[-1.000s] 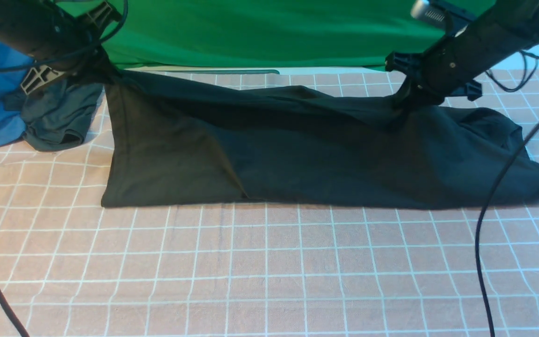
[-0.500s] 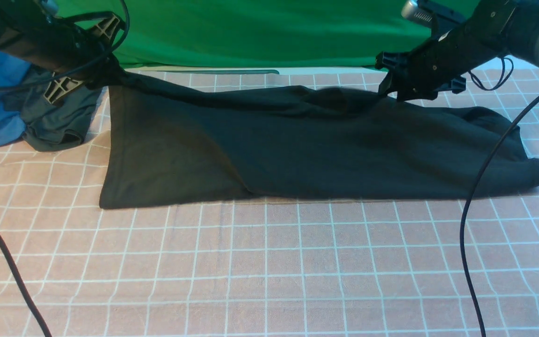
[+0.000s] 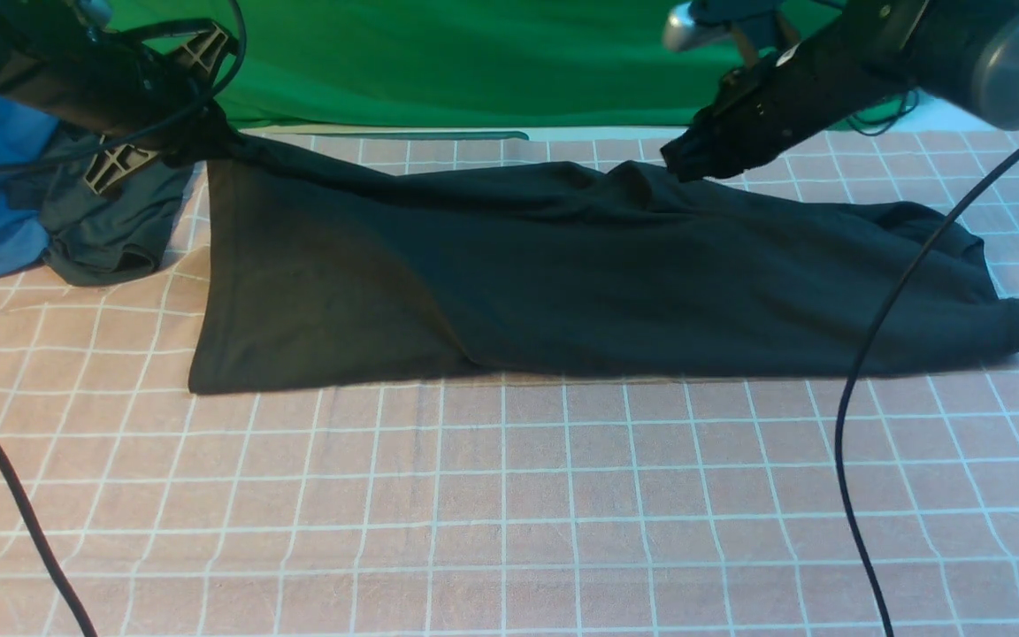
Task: Fold a long-sleeved shirt over a pink coffee tablecloth.
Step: 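Fold the black garment in half by bringing its near edge over to the far edge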
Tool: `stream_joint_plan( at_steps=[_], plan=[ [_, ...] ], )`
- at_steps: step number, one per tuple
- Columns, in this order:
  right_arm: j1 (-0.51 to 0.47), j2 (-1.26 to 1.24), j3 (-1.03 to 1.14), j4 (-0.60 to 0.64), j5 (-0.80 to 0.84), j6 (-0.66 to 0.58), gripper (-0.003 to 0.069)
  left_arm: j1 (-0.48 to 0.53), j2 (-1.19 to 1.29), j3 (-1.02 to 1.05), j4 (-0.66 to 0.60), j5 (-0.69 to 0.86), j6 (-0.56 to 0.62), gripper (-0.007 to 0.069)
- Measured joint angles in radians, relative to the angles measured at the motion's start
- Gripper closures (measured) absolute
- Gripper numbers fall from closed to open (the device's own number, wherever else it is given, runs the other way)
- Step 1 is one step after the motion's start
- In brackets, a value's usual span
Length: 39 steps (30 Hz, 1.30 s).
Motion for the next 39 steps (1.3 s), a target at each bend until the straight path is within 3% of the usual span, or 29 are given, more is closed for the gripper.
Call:
stream_joint_plan(
  at_steps=[3,9,17,23,31,36,39],
  plan=[
    [0.013,0.016,0.0,0.0,-0.069,-0.059,0.0522,0.0,0.0,0.0,0.0,0.008,0.021,0.0579],
    [0.017,0.05,0.0,-0.001,-0.174,-0.039,0.0256,0.0,0.0,0.0,0.005,0.022,0.043,0.0579],
    [0.053,0.095,0.0,-0.007,-0.194,-0.022,0.0213,0.0,0.0,0.0,0.005,0.026,0.045,0.0579],
    [0.065,0.123,0.0,-0.023,-0.251,0.047,0.0223,0.0,0.0,0.0,0.008,0.026,0.047,0.0579],
    [0.065,0.146,0.0,-0.116,-0.265,0.118,0.0393,0.0,0.0,0.0,0.022,0.03,0.047,0.0579],
    [0.065,0.146,-0.001,-0.124,-0.279,0.125,0.0575,0.0,0.0,0.0,0.021,0.032,0.047,0.0579],
    [0.064,0.146,-0.038,-0.13,-0.256,0.127,0.0578,0.0,0.0,-0.001,0.021,0.033,0.044,0.0579]
  ],
)
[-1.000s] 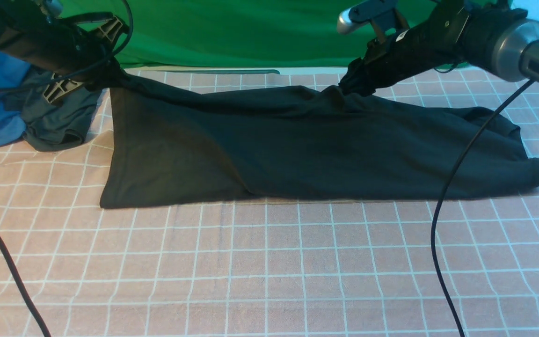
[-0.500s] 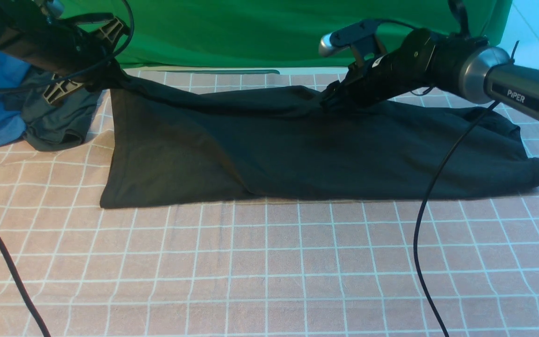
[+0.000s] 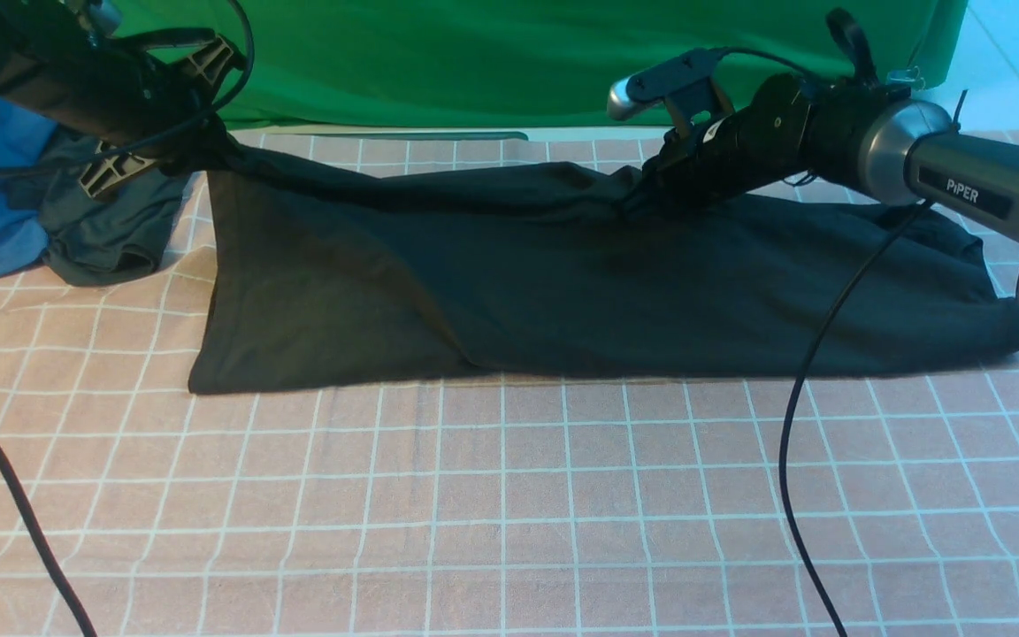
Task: Fold a long-sleeved shirt over a pink coffee tablecloth.
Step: 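Fold the black garment in half by bringing its near edge over to the far edge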
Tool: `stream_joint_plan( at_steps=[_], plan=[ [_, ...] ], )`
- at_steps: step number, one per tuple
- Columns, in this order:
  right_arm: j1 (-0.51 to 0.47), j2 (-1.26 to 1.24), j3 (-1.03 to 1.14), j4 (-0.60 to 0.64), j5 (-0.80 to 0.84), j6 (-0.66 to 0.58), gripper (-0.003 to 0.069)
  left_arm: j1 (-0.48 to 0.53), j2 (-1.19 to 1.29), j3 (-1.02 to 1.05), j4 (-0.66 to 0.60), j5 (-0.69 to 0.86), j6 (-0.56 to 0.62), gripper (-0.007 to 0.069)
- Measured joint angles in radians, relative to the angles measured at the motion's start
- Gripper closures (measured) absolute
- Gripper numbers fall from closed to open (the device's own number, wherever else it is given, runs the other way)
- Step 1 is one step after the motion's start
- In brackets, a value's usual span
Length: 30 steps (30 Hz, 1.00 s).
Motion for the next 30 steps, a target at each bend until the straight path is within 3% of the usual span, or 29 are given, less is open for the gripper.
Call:
stream_joint_plan(
  at_steps=[13,30],
  plan=[
    [-0.02,-0.003,-0.099,-0.002,0.022,0.056,0.0578,0.0,0.012,-0.01,0.001,-0.12,-0.013,0.0579],
    [-0.01,0.039,-0.1,0.002,-0.141,0.095,0.0563,0.0,0.139,-0.01,0.002,-0.297,-0.018,0.0575]
  ],
)
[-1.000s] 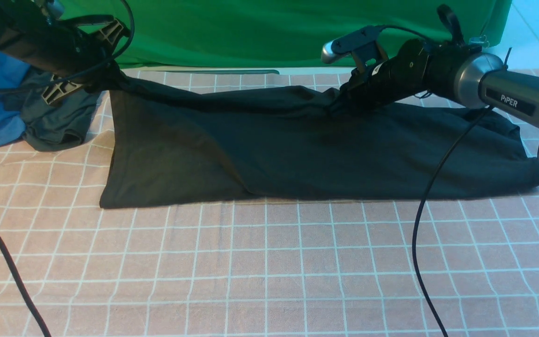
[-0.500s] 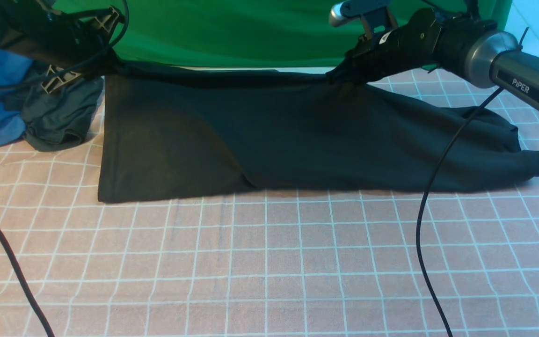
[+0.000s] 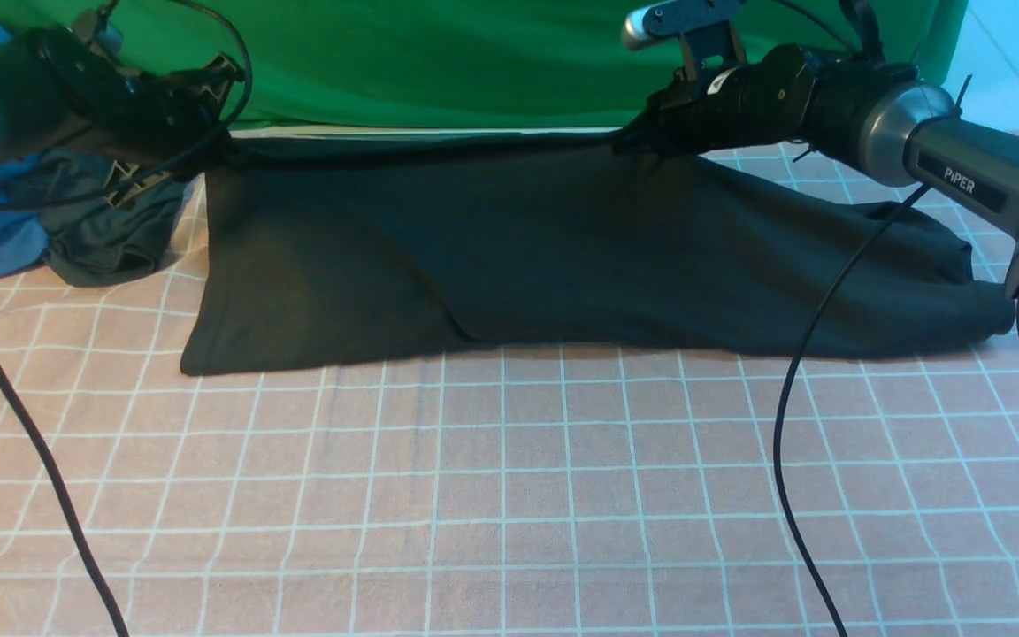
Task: Fold a long-sleeved shirt over a pink coffee tablecloth.
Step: 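Fold the black garment in half by bringing its near edge over to the far edge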
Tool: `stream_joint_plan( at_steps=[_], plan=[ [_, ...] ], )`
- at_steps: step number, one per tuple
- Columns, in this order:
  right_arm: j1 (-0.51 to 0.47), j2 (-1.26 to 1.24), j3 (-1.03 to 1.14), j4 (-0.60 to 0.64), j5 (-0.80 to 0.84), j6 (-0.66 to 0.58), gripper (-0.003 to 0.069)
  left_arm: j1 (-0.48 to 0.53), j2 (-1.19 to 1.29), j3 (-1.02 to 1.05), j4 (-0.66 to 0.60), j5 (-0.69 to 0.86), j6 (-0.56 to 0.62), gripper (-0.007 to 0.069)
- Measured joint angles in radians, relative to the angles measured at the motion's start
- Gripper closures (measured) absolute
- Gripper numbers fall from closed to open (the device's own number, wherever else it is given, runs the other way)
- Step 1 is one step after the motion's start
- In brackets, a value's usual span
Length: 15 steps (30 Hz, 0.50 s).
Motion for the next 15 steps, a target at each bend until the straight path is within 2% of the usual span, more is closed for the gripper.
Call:
stream_joint_plan(
  at_steps=[2,3,6,8,10,11,13,15],
  plan=[
    [0.003,0.0,0.0,0.0,-0.013,0.0,0.0513,0.0,0.006,0.0,0.006,-0.008,0.006,0.0561],
    [0.004,0.0,0.0,0.0,-0.021,0.0,0.0459,0.0,0.008,0.0,0.008,-0.021,0.006,0.0536],
    [0.004,0.0,0.0,-0.003,-0.046,0.0,0.0349,0.0,0.009,0.0,0.015,-0.046,0.007,0.0441],
    [0.004,0.0,0.0,-0.003,-0.059,0.0,0.0305,0.0,0.003,0.0,0.026,-0.048,0.009,0.0364],
    [0.0,-0.009,0.0,-0.003,-0.047,0.0,0.0293,0.001,-0.015,-0.004,0.056,-0.014,0.01,0.0282],
    [-0.003,-0.014,0.0,-0.004,-0.038,0.0,0.0295,0.001,-0.02,-0.005,0.062,-0.002,0.01,0.0267],
    [-0.017,-0.068,0.0,-0.004,0.057,0.0,0.0332,0.001,-0.071,-0.027,0.092,0.113,0.013,0.02],
    [-0.032,-0.126,0.0,-0.004,0.169,0.0,0.0392,0.001,-0.113,-0.046,0.101,0.25,0.03,0.0197]
  ],
)
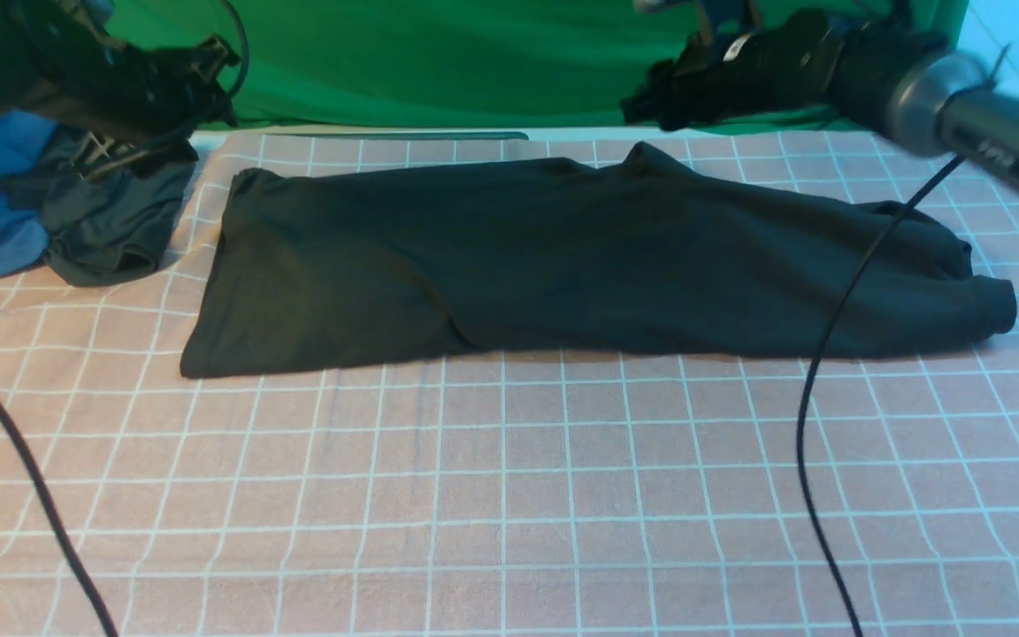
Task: Fold a long-sleeved shirt over a pink coffee tablecloth.
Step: 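Fold the black garment in half by bringing its near edge over to the far edge, then pull the folded dark garment lengthwise by its ends to straighten it flat on the table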
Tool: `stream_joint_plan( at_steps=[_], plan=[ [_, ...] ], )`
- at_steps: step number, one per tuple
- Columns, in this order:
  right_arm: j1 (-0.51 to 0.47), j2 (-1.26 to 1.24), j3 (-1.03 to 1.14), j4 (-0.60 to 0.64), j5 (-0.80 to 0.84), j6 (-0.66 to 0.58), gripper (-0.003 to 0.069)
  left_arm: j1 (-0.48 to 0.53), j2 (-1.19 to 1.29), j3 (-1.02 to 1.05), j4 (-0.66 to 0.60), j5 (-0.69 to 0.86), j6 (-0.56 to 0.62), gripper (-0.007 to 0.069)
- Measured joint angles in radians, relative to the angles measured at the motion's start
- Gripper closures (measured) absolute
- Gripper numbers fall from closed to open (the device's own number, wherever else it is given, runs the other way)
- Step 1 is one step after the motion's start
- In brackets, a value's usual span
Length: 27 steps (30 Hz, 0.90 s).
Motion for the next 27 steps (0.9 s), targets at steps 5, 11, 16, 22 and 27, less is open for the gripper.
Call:
stream_joint_plan(
  at_steps=[5,11,16,22,27],
  plan=[
    [-0.039,-0.169,-0.002,-0.008,0.29,0.0,0.0585,-0.008,-0.092,-0.014,0.022,0.292,0.094,0.0326],
    [-0.111,-0.285,-0.008,-0.025,0.672,0.001,0.062,-0.01,-0.108,0.029,0.075,0.54,0.123,0.0594],
    [-0.18,-0.315,0.045,-0.032,0.746,0.016,0.062,-0.01,-0.108,0.156,0.118,0.573,0.129,0.0612],
    [-0.214,-0.342,0.159,-0.04,0.752,0.011,0.062,-0.01,-0.108,0.262,0.129,0.416,0.172,0.0587],
    [-0.214,-0.342,0.189,-0.038,0.756,0.003,0.062,-0.01,-0.102,0.283,0.18,0.305,0.2,0.0407]
  ],
)
